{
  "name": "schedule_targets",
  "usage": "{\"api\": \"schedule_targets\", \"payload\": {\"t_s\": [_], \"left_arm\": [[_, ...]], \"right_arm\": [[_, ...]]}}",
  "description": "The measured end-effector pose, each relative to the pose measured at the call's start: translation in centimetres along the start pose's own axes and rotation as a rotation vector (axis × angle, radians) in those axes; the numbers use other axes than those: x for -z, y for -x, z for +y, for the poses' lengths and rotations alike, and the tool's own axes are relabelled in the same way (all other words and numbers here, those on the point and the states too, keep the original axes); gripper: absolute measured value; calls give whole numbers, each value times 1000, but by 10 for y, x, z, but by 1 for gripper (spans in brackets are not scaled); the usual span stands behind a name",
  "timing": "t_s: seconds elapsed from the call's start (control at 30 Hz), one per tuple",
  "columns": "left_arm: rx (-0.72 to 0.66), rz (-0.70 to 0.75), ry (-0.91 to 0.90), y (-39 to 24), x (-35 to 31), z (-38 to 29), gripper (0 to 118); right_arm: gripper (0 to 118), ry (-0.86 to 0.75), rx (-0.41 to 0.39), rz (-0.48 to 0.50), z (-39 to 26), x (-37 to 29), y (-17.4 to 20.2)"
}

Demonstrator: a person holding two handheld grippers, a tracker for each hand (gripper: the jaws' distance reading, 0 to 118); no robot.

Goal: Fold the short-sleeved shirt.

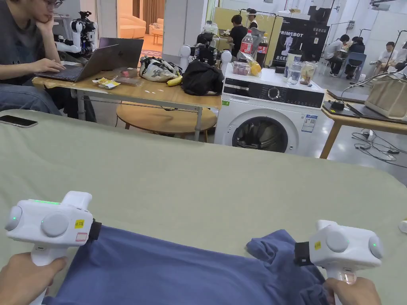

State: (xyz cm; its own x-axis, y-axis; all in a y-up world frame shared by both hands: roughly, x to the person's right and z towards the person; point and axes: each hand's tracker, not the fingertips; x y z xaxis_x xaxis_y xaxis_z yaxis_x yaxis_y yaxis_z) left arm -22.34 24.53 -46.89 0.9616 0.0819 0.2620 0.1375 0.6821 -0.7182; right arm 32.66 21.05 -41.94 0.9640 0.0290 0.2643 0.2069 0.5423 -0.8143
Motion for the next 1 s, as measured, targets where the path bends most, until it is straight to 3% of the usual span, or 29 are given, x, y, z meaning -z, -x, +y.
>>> {"api": "schedule_targets", "payload": {"t_s": [0.1,0.13,0.17,0.2,0.27,0.3,0.33,0.43,0.57,1.0], "left_arm": [[-2,-4,-2,15,13,-7,0],[-1,-5,-2,16,15,-6,0],[-2,-3,0,17,18,-2,0],[-2,-2,0,-2,-11,-14,0],[-5,-4,-3,-20,-25,-23,0],[-4,-6,-5,-34,-33,-31,0],[-7,-5,-8,-5,-6,-20,0],[-28,-17,-8,15,-6,-23,0],[-38,-32,-28,1,-32,-4,0],[-65,-99,-107,29,-121,-50,0]], "right_arm": [[51,90,-29,-14,-2,21,-1],[39,112,-22,-7,-2,25,-3],[15,96,15,37,-6,25,-7],[0,60,37,40,-7,22,-8],[0,53,25,29,-7,20,-7],[0,48,19,82,-7,17,-8],[0,45,28,51,-9,14,-7],[0,-6,21,62,-11,-4,-7],[0,-102,62,99,-19,-52,-10],[0,-254,-9,93,-105,-183,-17]]}}
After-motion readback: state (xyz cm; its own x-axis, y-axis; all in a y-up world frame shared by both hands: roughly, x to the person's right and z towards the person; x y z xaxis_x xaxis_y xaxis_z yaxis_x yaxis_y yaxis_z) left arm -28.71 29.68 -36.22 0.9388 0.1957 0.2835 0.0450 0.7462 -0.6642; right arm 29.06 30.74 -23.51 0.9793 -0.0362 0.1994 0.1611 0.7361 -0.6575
